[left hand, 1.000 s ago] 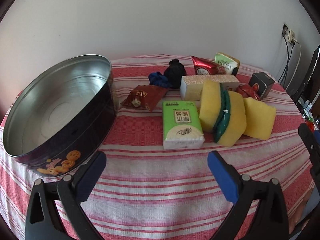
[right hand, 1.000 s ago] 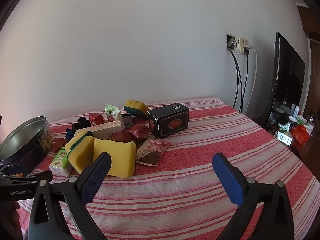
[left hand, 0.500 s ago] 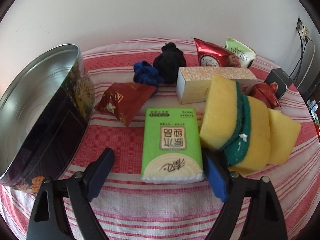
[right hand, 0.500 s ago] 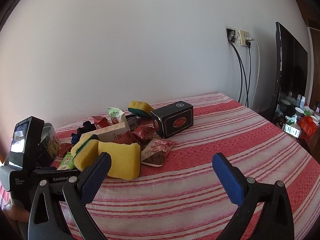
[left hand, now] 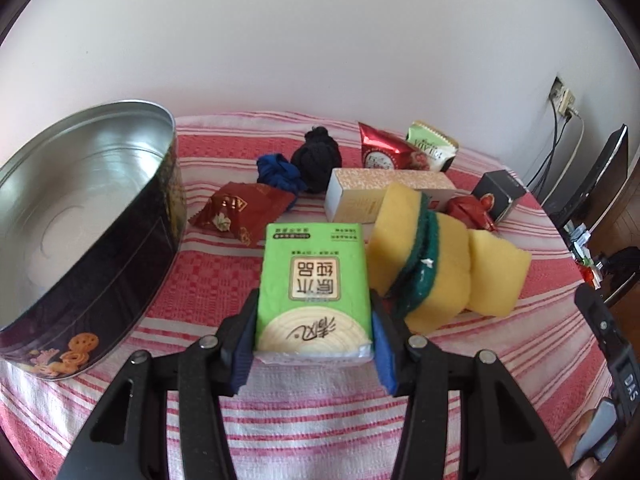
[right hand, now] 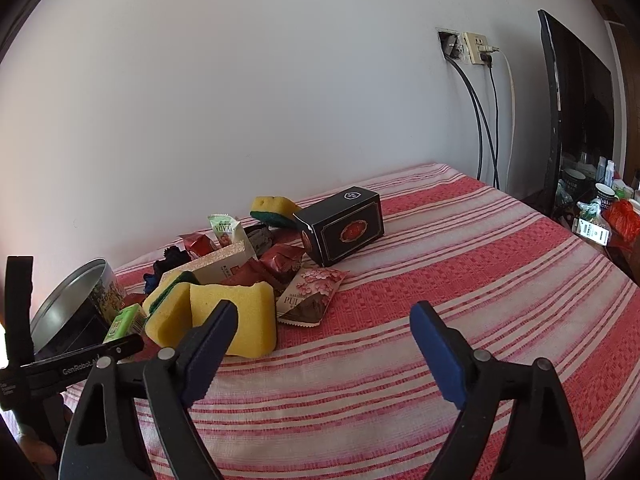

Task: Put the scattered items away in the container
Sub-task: 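Grasp the green tissue pack with the left gripper while the right gripper approaches a yellow sponge, then grasp the yellow sponge with the right gripper and lift it, then carry the tissue pack with the left gripper while the right gripper carries the sponge over the tin, then open both grippers to drop the tissue pack and sponge into the tin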

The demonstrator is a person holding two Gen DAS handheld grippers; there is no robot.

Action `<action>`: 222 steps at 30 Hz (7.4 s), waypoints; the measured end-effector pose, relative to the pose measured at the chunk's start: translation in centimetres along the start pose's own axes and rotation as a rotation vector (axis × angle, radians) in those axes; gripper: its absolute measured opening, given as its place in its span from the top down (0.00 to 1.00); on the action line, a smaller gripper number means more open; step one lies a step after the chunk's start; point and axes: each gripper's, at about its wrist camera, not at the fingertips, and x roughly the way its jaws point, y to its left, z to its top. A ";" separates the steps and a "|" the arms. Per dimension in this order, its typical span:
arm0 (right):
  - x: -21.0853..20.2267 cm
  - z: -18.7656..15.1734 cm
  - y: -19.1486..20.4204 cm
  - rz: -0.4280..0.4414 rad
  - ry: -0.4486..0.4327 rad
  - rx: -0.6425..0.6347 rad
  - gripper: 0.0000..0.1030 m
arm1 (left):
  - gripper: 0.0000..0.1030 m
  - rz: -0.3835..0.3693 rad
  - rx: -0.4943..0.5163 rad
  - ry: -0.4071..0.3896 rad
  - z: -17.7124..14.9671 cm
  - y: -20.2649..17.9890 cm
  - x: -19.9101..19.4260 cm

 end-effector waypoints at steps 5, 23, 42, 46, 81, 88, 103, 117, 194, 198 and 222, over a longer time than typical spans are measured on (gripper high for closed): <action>0.8 -0.1 0.8 0.055 0.044 -0.036 0.32 | 0.53 0.016 0.058 -0.040 -0.5 -0.5 -0.7; 9.7 -0.2 4.3 0.250 0.354 -0.001 0.32 | 0.52 -0.050 -0.002 -0.044 0.7 1.2 -0.1; -2.7 -1.3 6.0 0.067 -0.122 -0.116 0.53 | 0.52 -0.019 0.037 -0.104 0.2 0.6 -1.1; -3.3 -1.4 6.5 0.069 -0.111 -0.119 0.53 | 0.52 -0.014 0.046 -0.129 -0.2 0.7 -1.8; -5.6 -6.6 18.5 0.343 0.028 -0.255 0.53 | 0.52 0.100 -0.078 -0.219 -4.3 9.4 -9.5; -5.4 -6.3 22.8 0.431 0.038 -0.291 0.53 | 0.52 0.147 -0.153 -0.247 -4.3 13.5 -11.5; -3.5 -4.4 31.9 0.570 0.032 -0.314 0.53 | 0.52 0.273 -0.227 -0.291 -0.7 20.1 -12.8; 5.4 -1.6 34.0 0.453 0.066 -0.254 0.53 | 0.52 0.355 -0.190 -0.211 6.5 22.3 -6.0; 2.0 -5.3 30.1 0.232 -0.156 -0.365 0.05 | 0.00 0.489 -0.178 -0.366 1.9 18.6 -5.5; 1.6 -5.3 29.1 0.232 -0.143 -0.357 0.05 | 0.00 0.481 -0.164 -0.360 1.5 17.6 -5.7; -0.4 -4.4 17.7 0.120 -0.061 -0.248 0.05 | 0.00 0.346 -0.013 -0.362 -1.0 9.9 -6.1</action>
